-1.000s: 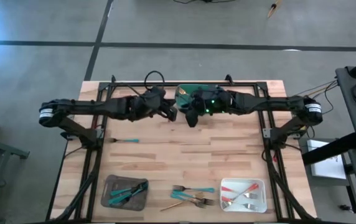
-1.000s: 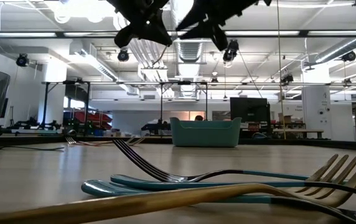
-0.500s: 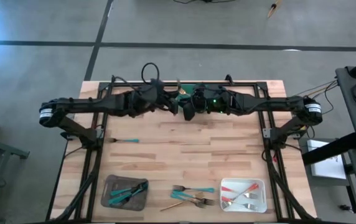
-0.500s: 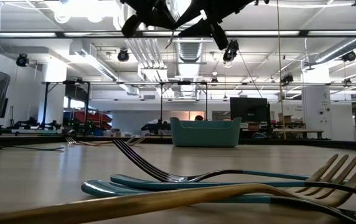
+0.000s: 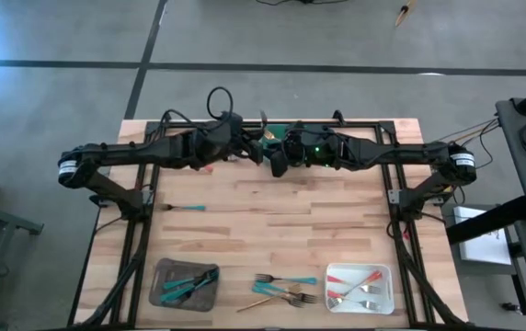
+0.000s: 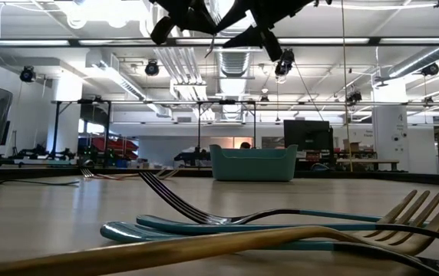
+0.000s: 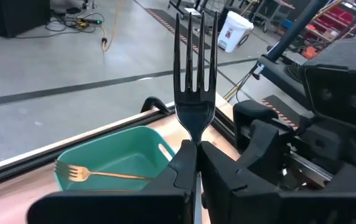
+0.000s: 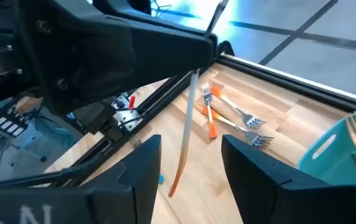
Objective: Sort silverware by color (type)
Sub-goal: Put the orange fork into the white bin
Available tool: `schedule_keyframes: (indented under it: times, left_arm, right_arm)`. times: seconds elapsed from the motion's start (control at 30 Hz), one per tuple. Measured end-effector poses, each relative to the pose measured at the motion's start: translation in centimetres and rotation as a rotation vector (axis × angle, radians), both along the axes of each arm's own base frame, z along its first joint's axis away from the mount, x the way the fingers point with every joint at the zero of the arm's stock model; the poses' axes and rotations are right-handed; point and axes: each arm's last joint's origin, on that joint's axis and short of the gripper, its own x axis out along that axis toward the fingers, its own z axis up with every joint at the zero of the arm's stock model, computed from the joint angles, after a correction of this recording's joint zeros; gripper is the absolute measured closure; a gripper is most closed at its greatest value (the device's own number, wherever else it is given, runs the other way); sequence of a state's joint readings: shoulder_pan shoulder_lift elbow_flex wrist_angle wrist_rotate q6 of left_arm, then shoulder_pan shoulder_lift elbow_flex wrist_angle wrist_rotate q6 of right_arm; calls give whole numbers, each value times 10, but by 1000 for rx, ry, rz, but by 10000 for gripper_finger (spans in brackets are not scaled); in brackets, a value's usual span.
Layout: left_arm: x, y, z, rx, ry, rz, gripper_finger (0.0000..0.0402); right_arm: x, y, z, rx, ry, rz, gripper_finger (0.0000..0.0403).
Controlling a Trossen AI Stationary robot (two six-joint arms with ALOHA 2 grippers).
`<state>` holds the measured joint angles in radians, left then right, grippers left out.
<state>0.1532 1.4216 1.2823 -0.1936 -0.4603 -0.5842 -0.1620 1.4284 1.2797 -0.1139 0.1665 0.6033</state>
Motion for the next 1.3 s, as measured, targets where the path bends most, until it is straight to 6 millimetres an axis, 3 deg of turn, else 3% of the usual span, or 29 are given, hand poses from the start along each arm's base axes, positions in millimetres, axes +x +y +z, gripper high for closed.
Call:
schedule_keyframes:
  times: [0.27,0.57,0.9,1.3]
  left_arm:
    - [7,-1,-5,-37,-20,-35,401]
    - [12,-1,-10,-48,-15,-56,401]
    - [11,-1,-10,-45,1,-54,401]
    - [9,-2,-10,-27,29,-74,399]
  right_arm:
    - [4,-2,4,-22,-51,-26,252]
    - [12,-3,-6,8,-44,-32,273]
    - [12,-5,-8,3,-26,-49,384]
    - [12,-6,-9,-8,-10,-46,394]
